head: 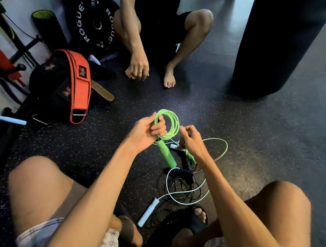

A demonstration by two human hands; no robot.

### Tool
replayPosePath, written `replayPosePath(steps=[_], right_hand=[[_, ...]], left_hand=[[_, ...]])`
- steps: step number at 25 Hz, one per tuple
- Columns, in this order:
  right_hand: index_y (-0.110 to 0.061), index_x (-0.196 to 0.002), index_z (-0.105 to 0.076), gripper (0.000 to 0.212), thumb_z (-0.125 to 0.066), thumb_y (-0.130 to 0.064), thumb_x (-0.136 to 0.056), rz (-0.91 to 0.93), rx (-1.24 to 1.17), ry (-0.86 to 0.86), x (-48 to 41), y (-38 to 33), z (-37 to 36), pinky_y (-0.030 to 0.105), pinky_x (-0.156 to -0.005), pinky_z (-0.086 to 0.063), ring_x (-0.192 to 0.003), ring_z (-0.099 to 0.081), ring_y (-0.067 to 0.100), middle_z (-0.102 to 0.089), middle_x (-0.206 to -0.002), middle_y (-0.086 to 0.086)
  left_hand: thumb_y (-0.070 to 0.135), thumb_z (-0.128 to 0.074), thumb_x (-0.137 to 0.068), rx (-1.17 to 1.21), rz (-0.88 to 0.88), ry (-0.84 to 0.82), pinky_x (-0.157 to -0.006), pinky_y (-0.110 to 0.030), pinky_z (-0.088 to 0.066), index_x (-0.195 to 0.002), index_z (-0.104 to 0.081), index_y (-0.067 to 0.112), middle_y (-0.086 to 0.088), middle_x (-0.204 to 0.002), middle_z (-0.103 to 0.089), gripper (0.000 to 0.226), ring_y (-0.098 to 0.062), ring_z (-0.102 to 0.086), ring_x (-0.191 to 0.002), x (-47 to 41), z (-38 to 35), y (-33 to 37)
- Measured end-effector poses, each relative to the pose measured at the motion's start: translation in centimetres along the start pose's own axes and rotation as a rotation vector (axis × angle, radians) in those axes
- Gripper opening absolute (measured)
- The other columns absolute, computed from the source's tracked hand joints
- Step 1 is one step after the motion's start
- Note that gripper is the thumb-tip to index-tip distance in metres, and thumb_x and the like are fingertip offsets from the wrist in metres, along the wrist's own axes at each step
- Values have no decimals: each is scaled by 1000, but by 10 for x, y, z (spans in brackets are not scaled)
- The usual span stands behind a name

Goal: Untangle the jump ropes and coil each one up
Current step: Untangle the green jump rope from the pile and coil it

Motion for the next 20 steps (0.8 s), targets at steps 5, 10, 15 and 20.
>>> replayPosePath(steps=[5,10,15,20], right_hand=[[-9,-96,-47,15,-58,-18,-98,-142,84,-164,12,25,-13,28,-47,-47,-48,-56,22,-58,-65,13],[-6,-89,-49,15,-63,-9,-95,-173,73,-311,21,19,-16,25,-44,-50,-46,-60,18,-65,-64,13],[-2,-90,-59,8,-64,-7,-93,-30,196,-449,21,2,-20,21,-54,-52,-55,-61,10,-65,-68,6],[-10,-86,-63,13,-58,-11,-98,107,255,-438,17,-26,-15,22,-56,-46,-62,-55,17,-60,-71,10]], left_hand=[[22,-31,-106,38,-206,255,-69,-28,-34,-88,-45,12,1,-65,-40,25,-12,-37,-56,-7,11,11],[19,-36,-106,-40,-365,488,-59,-28,-44,-87,-46,10,-5,-70,-51,24,-14,-47,-57,-12,20,18],[12,-35,-104,-585,-487,638,-59,-26,-48,-92,-50,7,-5,-65,-59,20,-11,-57,-50,-18,28,13],[13,-43,-99,-1195,-329,543,-68,-23,-49,-94,-57,3,-4,-68,-68,18,-14,-64,-63,-18,32,6]])
Point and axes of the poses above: each hand's wrist, its own x-axis away from the middle knuckle, its own z-axis out of the back of the hand, y = z × x, the point moved 3 cm from there along -x, towards the middle knuckle
